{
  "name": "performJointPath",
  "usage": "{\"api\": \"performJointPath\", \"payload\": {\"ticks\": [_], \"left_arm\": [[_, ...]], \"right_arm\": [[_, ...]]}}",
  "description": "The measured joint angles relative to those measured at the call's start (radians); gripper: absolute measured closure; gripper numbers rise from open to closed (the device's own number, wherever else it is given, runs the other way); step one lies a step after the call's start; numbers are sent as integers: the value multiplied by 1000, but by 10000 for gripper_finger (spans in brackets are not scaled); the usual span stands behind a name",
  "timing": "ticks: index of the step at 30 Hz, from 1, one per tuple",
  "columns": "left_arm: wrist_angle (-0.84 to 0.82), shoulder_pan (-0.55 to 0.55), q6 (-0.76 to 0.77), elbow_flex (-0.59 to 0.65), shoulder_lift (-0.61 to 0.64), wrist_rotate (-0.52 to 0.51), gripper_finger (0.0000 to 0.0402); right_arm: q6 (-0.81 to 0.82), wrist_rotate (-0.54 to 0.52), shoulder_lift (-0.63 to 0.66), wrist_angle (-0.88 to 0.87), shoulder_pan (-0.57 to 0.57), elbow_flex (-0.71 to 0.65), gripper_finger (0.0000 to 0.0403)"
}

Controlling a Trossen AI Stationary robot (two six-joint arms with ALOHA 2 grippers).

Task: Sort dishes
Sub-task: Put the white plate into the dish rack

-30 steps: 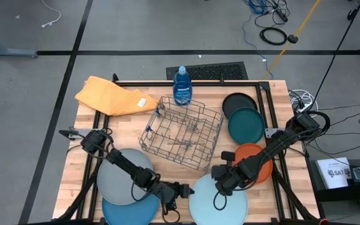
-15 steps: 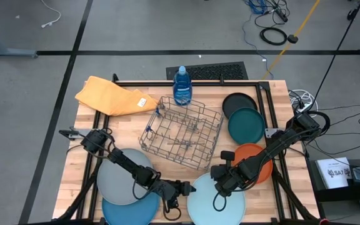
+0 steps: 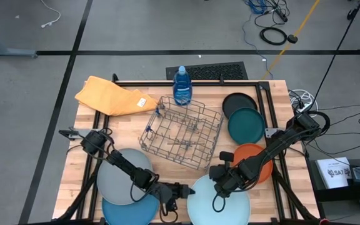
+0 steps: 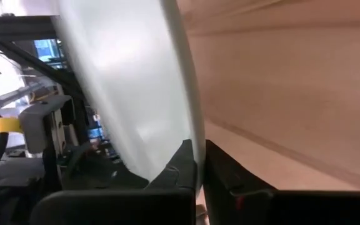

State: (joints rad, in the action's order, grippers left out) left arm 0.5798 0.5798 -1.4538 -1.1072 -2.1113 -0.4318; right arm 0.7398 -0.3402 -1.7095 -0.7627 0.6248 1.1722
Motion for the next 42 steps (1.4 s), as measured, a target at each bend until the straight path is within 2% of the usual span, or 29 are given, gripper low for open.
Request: {"api": "performJointPath", "payload": {"ticks": [8,14,19,27,33,37,40,42], "left_arm": [[57,28,-102,-7,8,-74,400],[72,50,-143,-48,15,-117,400],[74,56,-228,-85,16,-197,400],[70,64,-354,-89,16,-271,401],[159,63,-437,-89,16,-327,401],[232,63,-473,-93,17,-348,401],[272,64,-507,-101,16,-367,401],[288,64,-527,-107,16,-380,401]], "right_arm": [[2,-16,0,-154,7,175,263],[-5,-26,0,-247,13,298,227],[8,-11,0,-355,13,369,228],[-1,105,-1,-500,3,486,229],[-26,148,0,-575,-29,561,229],[-25,264,2,-578,-72,571,232],[-26,343,2,-571,-97,571,250],[-30,360,4,-564,-108,571,278]]}}
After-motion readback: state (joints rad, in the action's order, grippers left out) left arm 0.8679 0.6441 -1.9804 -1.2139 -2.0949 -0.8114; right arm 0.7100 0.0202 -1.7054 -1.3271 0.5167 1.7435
